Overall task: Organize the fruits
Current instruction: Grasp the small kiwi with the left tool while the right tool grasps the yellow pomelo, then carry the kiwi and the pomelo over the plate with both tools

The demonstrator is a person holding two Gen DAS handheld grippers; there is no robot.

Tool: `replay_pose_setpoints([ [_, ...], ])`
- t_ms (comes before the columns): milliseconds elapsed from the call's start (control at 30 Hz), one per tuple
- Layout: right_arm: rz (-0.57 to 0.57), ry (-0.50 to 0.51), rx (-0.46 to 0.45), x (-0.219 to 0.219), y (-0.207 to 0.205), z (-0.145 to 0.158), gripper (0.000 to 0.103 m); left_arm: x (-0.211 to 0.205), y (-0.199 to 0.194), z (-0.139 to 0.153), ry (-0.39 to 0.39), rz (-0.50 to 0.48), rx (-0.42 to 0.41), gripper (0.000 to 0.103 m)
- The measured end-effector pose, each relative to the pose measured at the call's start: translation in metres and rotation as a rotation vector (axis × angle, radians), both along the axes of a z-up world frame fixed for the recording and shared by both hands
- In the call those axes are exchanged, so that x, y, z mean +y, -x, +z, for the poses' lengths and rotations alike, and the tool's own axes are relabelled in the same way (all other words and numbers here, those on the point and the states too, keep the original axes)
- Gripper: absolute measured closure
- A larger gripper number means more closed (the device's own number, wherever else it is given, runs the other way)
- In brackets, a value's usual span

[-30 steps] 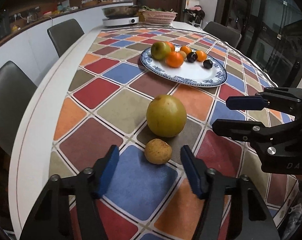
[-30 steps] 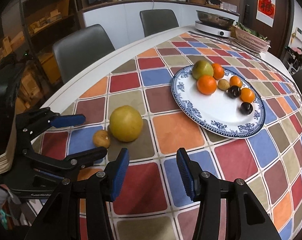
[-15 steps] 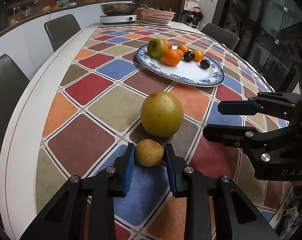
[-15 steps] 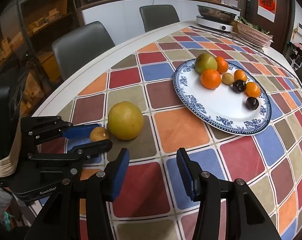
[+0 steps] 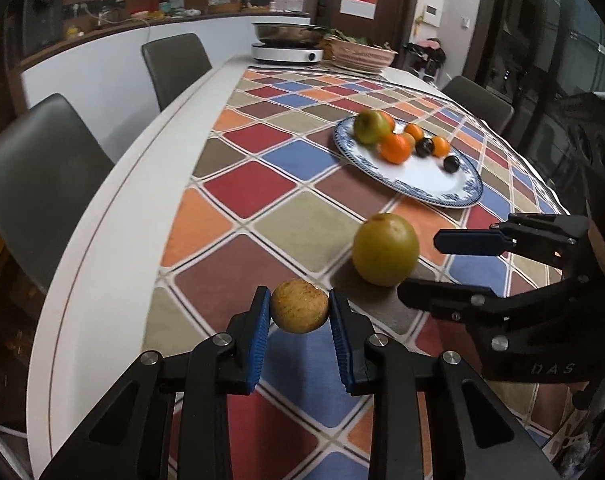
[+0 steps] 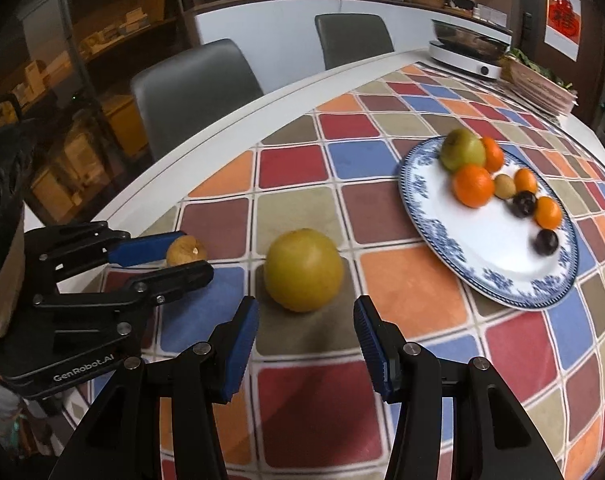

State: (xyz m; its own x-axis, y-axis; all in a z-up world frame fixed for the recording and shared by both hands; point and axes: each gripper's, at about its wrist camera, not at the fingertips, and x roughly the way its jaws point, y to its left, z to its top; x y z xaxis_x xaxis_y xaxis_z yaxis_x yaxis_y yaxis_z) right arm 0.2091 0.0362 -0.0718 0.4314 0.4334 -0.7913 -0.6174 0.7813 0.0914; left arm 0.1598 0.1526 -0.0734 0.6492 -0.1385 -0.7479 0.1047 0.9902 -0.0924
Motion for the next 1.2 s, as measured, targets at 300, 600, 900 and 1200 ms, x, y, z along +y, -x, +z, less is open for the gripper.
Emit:
replay_pose_setpoints([
  [300, -0.001, 0.024, 0.004, 0.016, -0.017, -0.010, 0.042, 0.010, -0.002, -0.004, -0.003, 0.030, 0.008, 0.073],
  [600, -0.005, 0.030, 0.026, 0.023, -0.026, -0.021, 0.049, 0.012, -0.006, -0.005, -0.008, 0.039, 0.013, 0.073],
  [900, -0.019, -0.007, 0.038, 0.018, -0.021, -0.015, 0.054, 0.007, -0.001, 0.002, -0.010, 0.040, 0.001, 0.073],
  [1200, -0.085, -0.048, -0.044, -0.018, 0.000, 0.025, 0.054, -0.021, 0.012, 0.037, -0.002, -0.018, -0.083, 0.073],
])
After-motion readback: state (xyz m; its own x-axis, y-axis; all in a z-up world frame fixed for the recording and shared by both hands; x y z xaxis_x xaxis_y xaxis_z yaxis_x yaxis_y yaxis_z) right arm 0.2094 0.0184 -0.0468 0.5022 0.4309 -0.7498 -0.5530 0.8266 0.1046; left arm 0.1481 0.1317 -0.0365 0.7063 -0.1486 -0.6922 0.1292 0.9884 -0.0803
